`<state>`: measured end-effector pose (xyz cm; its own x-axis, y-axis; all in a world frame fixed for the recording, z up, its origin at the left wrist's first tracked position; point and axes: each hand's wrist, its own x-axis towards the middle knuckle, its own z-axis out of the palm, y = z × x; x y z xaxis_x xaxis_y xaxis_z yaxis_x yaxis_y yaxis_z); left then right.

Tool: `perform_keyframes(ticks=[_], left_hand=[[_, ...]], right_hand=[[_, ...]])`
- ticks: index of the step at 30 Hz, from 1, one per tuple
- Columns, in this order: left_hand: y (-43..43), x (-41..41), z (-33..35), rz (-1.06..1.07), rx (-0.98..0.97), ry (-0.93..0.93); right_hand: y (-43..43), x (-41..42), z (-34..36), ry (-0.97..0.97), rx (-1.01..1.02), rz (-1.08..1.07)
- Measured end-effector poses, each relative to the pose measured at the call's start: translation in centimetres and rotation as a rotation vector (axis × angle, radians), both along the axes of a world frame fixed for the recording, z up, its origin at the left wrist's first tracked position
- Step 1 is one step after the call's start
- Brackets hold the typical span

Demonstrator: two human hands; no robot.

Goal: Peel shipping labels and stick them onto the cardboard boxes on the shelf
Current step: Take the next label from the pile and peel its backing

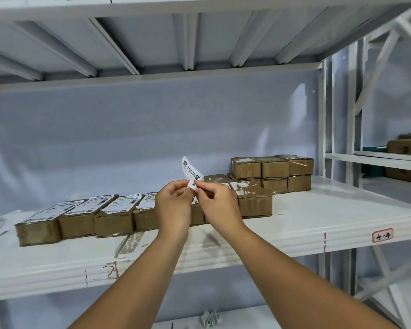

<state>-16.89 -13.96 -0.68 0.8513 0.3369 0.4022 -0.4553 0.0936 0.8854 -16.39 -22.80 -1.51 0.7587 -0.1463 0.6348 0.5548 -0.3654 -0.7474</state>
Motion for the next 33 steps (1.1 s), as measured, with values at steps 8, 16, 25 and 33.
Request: perform_keyframes(ticks=[8, 16, 25, 33], left_hand=[[0.5, -0.6, 0.0, -0.033, -0.029, 0.027], [1.2, -1.1, 0.1, -0.071, -0.042, 0.052], [1.7, -0.9, -0.3, -0.055, 0.058, 0.015], [1.9, -1.9, -0.2, 0.198, 0.415, -0.062]], right_hand=[[0.3, -0.2, -0.1, -0.028, -0.116, -0.037], [0.4, 0.0, -0.4, -0.115, -0.323, -0.103], [0.8, -0.5, 0.0, -0.109, -0.283, -0.062], [1.0, -0.5, -0.3, -0.249, -0.339, -0.129]])
